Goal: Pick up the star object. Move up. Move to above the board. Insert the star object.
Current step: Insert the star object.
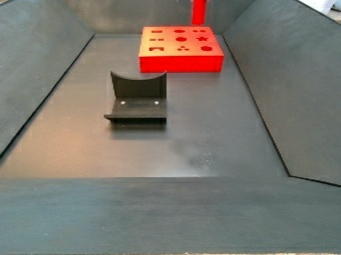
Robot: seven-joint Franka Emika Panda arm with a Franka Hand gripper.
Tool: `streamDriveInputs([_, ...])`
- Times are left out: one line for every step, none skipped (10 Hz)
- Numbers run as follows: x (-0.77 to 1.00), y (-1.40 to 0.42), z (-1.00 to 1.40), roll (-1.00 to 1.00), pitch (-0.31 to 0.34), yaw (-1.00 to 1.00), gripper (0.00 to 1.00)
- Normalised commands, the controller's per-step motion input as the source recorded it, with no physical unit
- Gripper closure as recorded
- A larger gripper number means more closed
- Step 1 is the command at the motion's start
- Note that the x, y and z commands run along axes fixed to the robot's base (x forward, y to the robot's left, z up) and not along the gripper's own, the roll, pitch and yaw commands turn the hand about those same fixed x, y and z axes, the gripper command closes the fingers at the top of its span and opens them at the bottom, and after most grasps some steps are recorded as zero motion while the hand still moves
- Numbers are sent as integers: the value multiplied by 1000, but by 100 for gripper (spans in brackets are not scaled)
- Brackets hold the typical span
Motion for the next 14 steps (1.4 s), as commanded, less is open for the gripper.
streamDriveInputs([-300, -26, -934, 146, -79, 934, 100])
streamDriveInputs([-520, -200, -663, 116, -140, 680, 100])
streamDriveInputs([-314, -186, -383, 7, -210, 369, 100])
streamDriveInputs([0, -177, -420, 0, -113, 63, 100])
streamDriveInputs([0, 0, -454, 134, -14, 594, 100])
streamDriveInputs([111, 31, -494, 167, 0, 823, 100])
streamDriveInputs([134, 40, -423, 191, 0, 823, 100])
streamDriveInputs([0, 77, 0, 53, 53, 406, 100])
streamDriveInputs([0, -40, -34, -17, -41, 0, 100])
streamDriveInputs([31, -26, -97, 0, -6, 0, 100])
streamDriveInputs([186, -46, -146, 64, 0, 54, 100])
streamDriveInputs([271, -57, -137, 74, 0, 17, 100])
streamDriveInputs([283, -40, -140, 93, 0, 51, 100])
streamDriveInputs([260, -9, -169, 104, 19, 114, 100])
